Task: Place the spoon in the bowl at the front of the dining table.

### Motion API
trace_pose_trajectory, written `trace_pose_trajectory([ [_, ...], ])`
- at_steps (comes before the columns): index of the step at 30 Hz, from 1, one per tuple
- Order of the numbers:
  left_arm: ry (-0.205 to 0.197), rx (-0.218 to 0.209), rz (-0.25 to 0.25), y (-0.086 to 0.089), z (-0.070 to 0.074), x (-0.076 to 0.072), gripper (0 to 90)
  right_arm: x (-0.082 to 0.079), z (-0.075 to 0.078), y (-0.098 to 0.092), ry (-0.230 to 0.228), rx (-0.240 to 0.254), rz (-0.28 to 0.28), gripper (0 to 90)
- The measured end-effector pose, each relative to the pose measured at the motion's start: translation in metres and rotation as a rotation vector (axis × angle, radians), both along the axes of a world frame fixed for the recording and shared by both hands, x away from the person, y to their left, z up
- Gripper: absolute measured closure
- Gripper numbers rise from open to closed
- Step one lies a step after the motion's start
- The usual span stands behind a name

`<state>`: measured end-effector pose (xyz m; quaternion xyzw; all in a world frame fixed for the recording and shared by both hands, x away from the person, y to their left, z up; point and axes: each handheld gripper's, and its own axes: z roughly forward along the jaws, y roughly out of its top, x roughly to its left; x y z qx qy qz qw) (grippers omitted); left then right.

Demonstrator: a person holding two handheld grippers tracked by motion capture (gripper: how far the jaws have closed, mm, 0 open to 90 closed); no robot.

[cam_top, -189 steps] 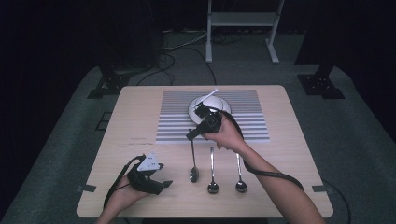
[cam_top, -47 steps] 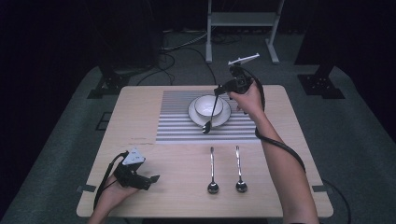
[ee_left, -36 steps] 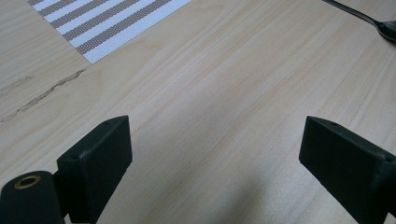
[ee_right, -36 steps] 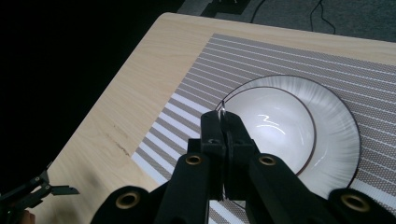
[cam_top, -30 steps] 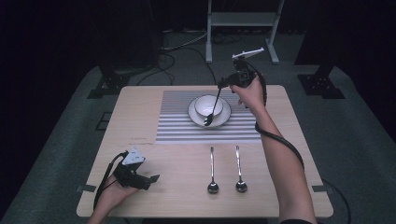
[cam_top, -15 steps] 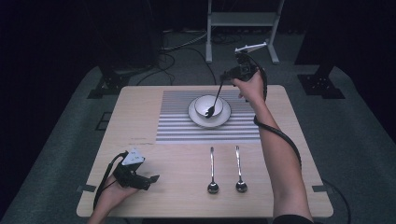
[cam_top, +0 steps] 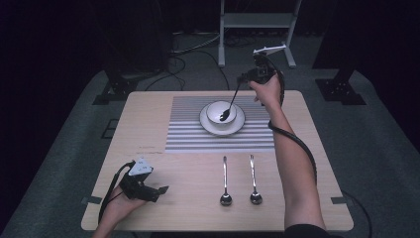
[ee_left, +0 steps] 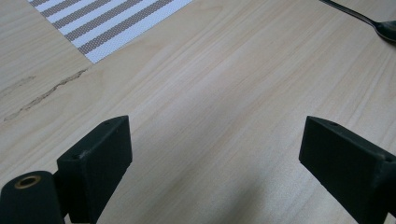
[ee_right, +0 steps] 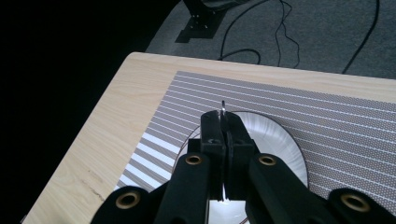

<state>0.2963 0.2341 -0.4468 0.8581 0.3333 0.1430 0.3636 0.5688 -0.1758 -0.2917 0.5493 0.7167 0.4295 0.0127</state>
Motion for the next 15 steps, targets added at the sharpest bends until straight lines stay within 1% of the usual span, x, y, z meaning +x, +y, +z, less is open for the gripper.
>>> trace_pose_trajectory([
  [6,0.004,-0.003,0.001,0.0,-0.001,0.0,8.4,0.003,-0.002,0.001,-0.002,-0.014,-0.012,88.1],
  [9,0.001,-0.002,-0.003,0.0,0.0,0.0,8.4,0.005,-0.004,0.001,-0.003,-0.009,-0.02,88.2],
  [13,0.002,0.0,-0.003,0.0,0.0,0.0,8.4,0.009,-0.008,0.001,0.0,-0.012,-0.034,88.1],
  [15,0.004,-0.001,-0.001,0.001,-0.001,0.0,8.3,0.01,-0.011,0.003,0.002,-0.024,-0.035,88.1],
])
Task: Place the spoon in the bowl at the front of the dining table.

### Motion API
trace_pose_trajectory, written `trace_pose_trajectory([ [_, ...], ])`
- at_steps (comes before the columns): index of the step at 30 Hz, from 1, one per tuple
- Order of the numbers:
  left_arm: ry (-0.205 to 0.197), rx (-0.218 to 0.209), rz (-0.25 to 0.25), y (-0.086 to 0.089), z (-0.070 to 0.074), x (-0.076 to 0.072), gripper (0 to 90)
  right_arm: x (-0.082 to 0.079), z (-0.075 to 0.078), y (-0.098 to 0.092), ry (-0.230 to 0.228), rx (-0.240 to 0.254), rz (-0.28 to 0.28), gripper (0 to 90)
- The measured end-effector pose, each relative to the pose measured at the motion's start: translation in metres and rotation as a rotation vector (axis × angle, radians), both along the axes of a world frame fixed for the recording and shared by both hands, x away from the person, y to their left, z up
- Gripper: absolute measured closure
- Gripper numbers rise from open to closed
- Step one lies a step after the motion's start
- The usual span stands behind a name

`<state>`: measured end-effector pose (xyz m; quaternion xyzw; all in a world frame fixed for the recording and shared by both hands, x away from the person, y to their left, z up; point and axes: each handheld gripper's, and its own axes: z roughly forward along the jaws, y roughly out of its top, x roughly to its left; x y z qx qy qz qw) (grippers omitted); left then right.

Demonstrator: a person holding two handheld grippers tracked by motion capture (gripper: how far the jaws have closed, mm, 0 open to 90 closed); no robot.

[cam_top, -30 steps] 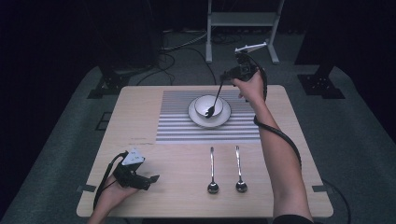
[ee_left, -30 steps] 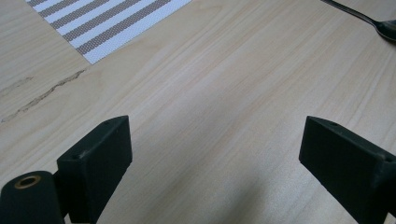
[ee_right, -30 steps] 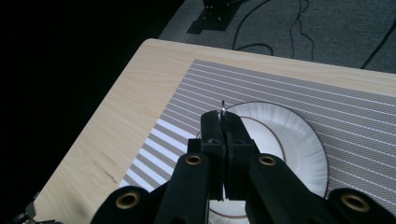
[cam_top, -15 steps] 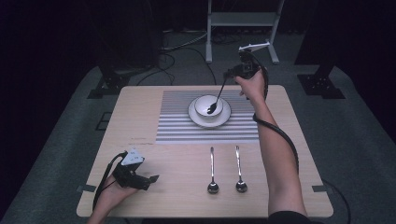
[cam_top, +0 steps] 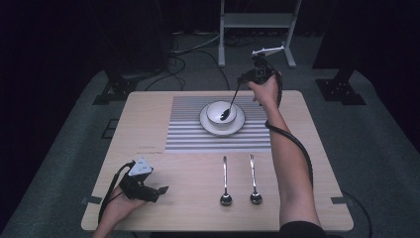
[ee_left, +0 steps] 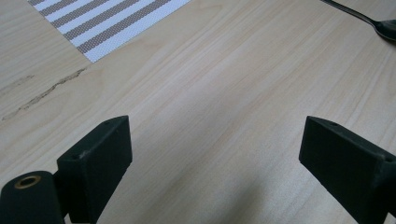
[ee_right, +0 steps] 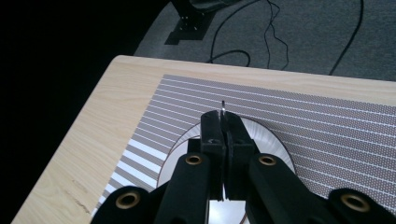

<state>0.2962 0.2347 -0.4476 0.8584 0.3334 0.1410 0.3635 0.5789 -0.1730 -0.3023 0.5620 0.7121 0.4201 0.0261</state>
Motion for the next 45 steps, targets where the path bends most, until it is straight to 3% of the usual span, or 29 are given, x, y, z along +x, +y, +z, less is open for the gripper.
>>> trace_pose_trajectory([
  [14,-0.004,0.003,-0.006,-0.003,0.001,0.001,8.4,0.003,-0.014,0.017,0.014,-0.072,0.016,88.2],
  [22,-0.001,0.0,0.004,-0.001,0.0,0.002,8.4,0.004,-0.018,0.021,0.019,-0.088,0.029,88.1],
  [36,-0.001,0.007,0.002,-0.001,0.0,0.002,8.4,-0.001,-0.038,0.004,0.068,-0.096,0.022,85.5],
  [45,-0.004,0.007,0.004,-0.001,0.0,0.002,8.4,-0.003,-0.049,-0.003,0.114,-0.115,0.018,74.7],
])
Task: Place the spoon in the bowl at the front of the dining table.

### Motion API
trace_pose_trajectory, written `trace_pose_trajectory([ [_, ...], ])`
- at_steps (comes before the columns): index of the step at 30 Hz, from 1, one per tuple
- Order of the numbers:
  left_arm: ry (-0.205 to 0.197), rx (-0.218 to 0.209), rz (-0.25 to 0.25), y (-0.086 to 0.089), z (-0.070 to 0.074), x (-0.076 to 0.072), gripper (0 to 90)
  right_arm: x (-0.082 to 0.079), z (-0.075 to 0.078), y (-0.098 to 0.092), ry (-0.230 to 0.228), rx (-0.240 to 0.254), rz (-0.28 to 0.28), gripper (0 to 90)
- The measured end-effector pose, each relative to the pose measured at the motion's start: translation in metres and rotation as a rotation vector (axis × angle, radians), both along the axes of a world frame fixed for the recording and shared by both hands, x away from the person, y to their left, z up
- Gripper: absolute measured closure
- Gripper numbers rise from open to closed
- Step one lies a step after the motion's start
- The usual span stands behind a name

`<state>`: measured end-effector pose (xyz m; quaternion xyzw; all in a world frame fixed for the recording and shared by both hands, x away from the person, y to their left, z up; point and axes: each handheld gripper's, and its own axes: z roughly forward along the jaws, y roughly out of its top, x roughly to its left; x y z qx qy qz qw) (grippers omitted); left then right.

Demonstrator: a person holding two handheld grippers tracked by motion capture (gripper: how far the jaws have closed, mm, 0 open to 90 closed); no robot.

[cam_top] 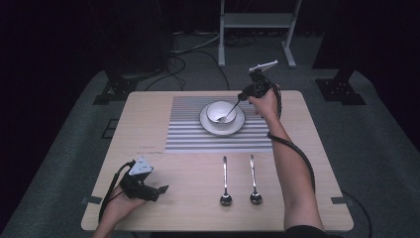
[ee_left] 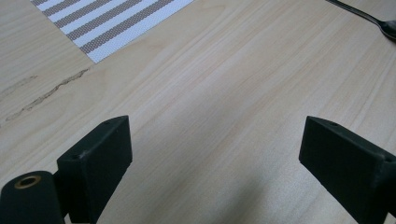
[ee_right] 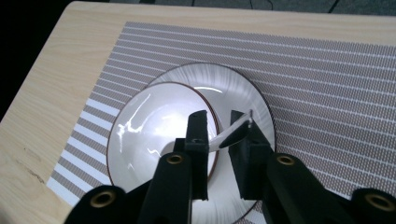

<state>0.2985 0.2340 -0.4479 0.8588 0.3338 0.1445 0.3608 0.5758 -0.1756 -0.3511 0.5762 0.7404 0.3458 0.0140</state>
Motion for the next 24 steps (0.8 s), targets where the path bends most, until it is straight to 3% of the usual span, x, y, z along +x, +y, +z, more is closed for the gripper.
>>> trace_pose_trajectory([
  [7,0.0,0.001,0.001,0.0,0.001,-0.001,8.4,-0.002,-0.01,-0.009,0.04,0.022,0.012,61.2],
  [13,0.0,0.006,-0.001,0.0,0.001,-0.001,8.3,-0.007,-0.018,-0.015,0.039,0.044,0.032,53.3],
  [18,-0.002,0.009,0.0,0.001,0.001,-0.002,8.3,-0.011,-0.024,-0.017,0.075,0.065,0.054,46.3],
  [24,0.0,0.007,-0.003,0.0,0.0,-0.002,8.3,-0.021,-0.027,-0.025,0.067,0.089,0.075,43.4],
])
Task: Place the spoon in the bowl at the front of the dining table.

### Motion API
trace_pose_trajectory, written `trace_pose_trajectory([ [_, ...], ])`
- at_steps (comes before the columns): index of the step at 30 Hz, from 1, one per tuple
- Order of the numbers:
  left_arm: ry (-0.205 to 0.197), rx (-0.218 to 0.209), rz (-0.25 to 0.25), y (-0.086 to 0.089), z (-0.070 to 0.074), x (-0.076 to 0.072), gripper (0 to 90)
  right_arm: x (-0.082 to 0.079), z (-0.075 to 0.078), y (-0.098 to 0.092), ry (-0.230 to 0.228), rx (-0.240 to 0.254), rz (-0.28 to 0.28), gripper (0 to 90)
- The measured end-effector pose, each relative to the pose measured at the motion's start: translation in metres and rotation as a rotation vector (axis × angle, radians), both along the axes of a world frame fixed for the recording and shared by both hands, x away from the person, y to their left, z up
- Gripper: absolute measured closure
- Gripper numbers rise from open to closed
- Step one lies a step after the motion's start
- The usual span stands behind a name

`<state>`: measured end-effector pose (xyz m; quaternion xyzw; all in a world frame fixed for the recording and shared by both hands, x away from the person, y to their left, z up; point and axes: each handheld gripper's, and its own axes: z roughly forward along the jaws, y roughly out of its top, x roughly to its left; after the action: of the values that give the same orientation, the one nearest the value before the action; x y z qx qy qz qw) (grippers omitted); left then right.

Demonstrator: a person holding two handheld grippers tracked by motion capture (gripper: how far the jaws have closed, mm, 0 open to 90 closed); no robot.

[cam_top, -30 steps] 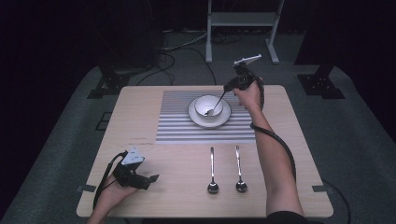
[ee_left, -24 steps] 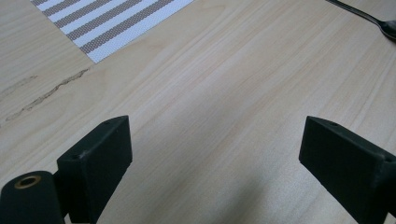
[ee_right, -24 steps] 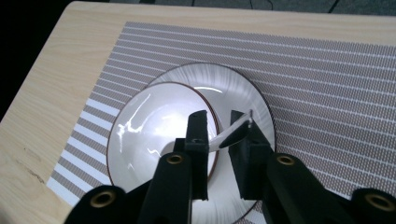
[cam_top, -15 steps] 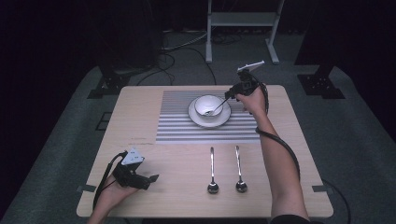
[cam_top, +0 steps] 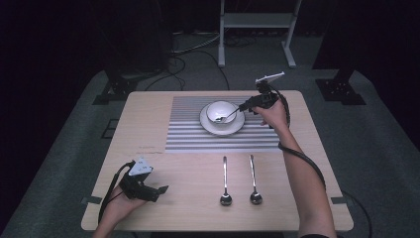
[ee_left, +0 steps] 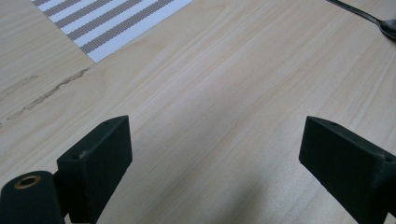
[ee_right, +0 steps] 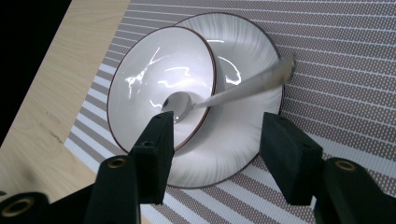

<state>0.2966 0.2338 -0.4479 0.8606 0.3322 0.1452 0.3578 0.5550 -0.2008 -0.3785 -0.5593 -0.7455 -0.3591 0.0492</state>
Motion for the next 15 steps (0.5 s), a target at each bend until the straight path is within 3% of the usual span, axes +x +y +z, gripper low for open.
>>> trace_pose_trajectory([
  [15,0.004,-0.001,0.001,0.0,-0.001,0.0,8.3,-0.032,-0.006,-0.016,-0.003,0.05,0.077,39.0],
])
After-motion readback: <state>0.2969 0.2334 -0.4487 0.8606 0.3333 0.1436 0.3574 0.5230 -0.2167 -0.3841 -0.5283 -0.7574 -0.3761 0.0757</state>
